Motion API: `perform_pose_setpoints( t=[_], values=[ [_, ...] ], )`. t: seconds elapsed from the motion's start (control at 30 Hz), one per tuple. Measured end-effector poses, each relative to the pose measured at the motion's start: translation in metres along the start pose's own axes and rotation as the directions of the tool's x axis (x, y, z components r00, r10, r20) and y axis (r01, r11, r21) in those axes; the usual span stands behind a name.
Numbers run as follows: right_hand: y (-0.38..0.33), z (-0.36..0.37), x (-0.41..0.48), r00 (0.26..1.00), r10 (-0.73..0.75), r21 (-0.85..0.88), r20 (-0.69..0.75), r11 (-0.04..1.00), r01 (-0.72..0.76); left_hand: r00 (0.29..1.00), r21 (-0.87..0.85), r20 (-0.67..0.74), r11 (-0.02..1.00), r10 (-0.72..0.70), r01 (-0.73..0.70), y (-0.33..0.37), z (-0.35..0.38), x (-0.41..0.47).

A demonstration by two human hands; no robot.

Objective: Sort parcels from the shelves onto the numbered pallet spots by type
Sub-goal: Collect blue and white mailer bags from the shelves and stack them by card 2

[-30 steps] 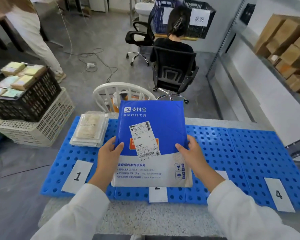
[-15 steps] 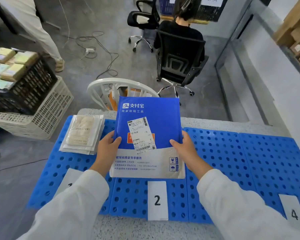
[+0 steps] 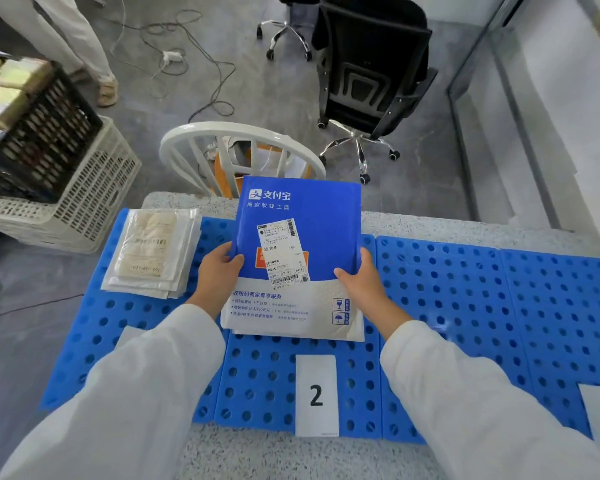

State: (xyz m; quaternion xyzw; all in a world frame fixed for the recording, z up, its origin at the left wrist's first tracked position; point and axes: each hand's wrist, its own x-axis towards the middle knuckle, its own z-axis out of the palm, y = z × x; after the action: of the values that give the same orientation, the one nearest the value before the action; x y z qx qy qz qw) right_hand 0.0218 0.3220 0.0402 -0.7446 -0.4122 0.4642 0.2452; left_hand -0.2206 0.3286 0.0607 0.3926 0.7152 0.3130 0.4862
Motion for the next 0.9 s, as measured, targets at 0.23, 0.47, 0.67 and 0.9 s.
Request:
perform_pose_setpoints(
  t=[0.23, 0.47, 0.67, 0.9],
  values=[
    [0.017, 0.002, 0.005, 0.999, 0.008, -0.189, 0.054, 0.982, 0.002, 0.997, 0.118, 0.053, 0.992, -0.061, 0.055, -0.015, 0.008, 0.011],
    [0.023, -0.004, -0.008, 0.999, -0.041, -0.354, -0.018, 0.935, 0.032, 0.998, 0.303, 0.042, 0.952, 0.036, -0.047, -0.018, 0.01, 0.004],
    [-0.003, -0.032, -0.053, 0.975, -0.193, -0.484, 0.106, 0.847, 0.22, 0.909, 0.527, 0.272, 0.741, 0.317, -0.416, 0.023, 0.018, -0.035],
    [-0.051, -0.081, -0.124, 0.899, -0.435, -0.779, 0.048, 0.547, 0.306, 0.72, 0.645, 0.446, 0.367, 0.531, -0.67, 0.084, 0.014, -0.096]
  ],
)
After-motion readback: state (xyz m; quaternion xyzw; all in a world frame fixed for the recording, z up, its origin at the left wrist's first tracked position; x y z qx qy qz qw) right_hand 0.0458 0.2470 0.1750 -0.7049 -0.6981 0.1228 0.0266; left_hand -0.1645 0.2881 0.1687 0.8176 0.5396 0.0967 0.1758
